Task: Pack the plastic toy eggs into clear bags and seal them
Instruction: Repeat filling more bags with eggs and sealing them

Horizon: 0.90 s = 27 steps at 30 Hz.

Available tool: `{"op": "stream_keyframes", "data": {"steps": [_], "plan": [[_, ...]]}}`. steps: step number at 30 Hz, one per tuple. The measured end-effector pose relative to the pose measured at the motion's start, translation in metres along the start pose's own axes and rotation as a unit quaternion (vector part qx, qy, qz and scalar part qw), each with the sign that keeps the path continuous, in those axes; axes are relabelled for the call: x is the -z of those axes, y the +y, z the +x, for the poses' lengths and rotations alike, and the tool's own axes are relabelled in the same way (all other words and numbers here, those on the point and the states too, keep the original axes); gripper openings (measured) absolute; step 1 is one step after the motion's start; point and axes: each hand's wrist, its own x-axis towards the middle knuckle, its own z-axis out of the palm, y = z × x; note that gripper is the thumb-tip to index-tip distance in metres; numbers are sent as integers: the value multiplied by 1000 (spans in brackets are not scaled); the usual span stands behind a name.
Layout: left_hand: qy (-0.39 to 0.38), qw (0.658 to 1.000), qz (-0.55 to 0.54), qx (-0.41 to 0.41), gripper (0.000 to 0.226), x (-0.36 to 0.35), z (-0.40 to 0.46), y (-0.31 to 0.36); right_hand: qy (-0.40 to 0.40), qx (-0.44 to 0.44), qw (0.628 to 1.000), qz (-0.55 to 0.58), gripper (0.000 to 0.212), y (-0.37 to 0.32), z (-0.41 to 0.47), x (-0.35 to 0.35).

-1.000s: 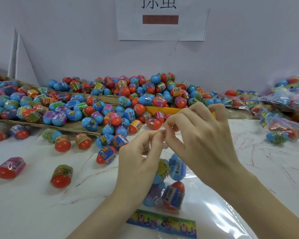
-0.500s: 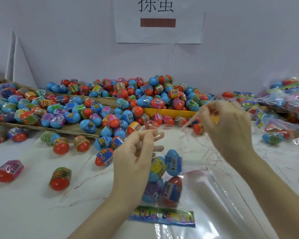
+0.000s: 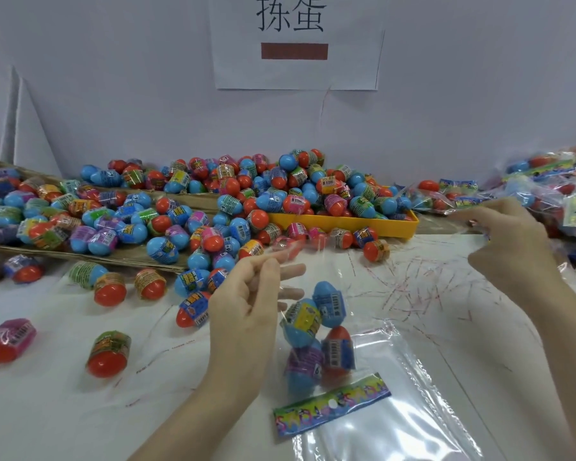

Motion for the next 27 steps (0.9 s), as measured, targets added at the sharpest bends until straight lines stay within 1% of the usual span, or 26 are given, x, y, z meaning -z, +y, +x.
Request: {"op": "stream_keyframes", "data": {"steps": [2,3,4,6,7,8,9,10,11,12,13,14,15,16,17,18,19,20,21,22,23,24,25,26,27], "plan": [[0,1000,2,4,22,1,1,-1,82,73,994,9,42,-6,-1,-1],[-1,1000,3,6,22,1,1,-1,123,96,988,19,33,-7,-3,0],[-2,1000,4,7,22,1,1,-1,142,107,984,34,29,-8,-5,2],[-3,1000,5,10,21,1,1,-1,132,117,982,62,31,-9,-9,3],[-3,1000,5,11,21,1,2,-2,110,114,983,90,32,-14,-11,5],[-4,1000,8,12,21,2,2,-2,76,92,986,118,32,-18,-12,4],[-7,1000,10,12,21,2,2,-2,28,63,993,100,39,-18,-11,1],[-10,1000,11,12,22,2,2,-2,-35,38,999,10,61,-14,-8,-3],[-11,1000,12,14,22,1,2,-2,-119,25,989,-80,87,-11,-9,-5],[-12,1000,12,16,23,1,2,-2,-181,23,979,-90,103,-10,-8,-4],[-12,1000,13,18,23,2,2,-2,-227,34,973,-15,106,-4,-5,-5],[-13,1000,13,19,23,2,2,-2,-243,72,964,82,97,-1,-4,0],[-14,1000,12,19,23,2,2,-2,-241,86,942,217,83,-5,-5,8],[-16,1000,12,19,23,2,2,-2,-255,104,909,313,80,-8,-9,14],[-17,1000,12,21,22,1,2,-1,-259,39,868,423,84,-7,-14,15],[-17,999,12,23,22,1,2,-1,-261,-9,855,447,89,-9,-9,18],[-18,999,12,25,22,1,2,-1,-218,-65,888,400,88,-10,-10,16],[-19,999,10,27,22,1,2,-1,-180,-105,946,248,81,-18,-15,10],[-21,999,9,29,21,2,2,-1,-148,-95,958,227,75,-27,-11,10],[-23,999,7,30,21,1,2,-1,-175,-43,946,269,74,-37,-4,11],[-23,999,6,30,21,1,3,-1,-210,-2,930,303,79,-41,-4,16],[-23,999,5,32,21,2,3,-1,-191,-3,933,304,81,-34,0,15],[-23,999,4,34,21,2,2,-1,-178,26,954,239,70,-37,-4,15],[-22,999,4,33,21,2,3,-1,-157,-5,967,200,53,-30,-9,13],[-22,999,3,35,22,2,3,-1,-56,-30,982,180,52,-22,-10,3]]}}
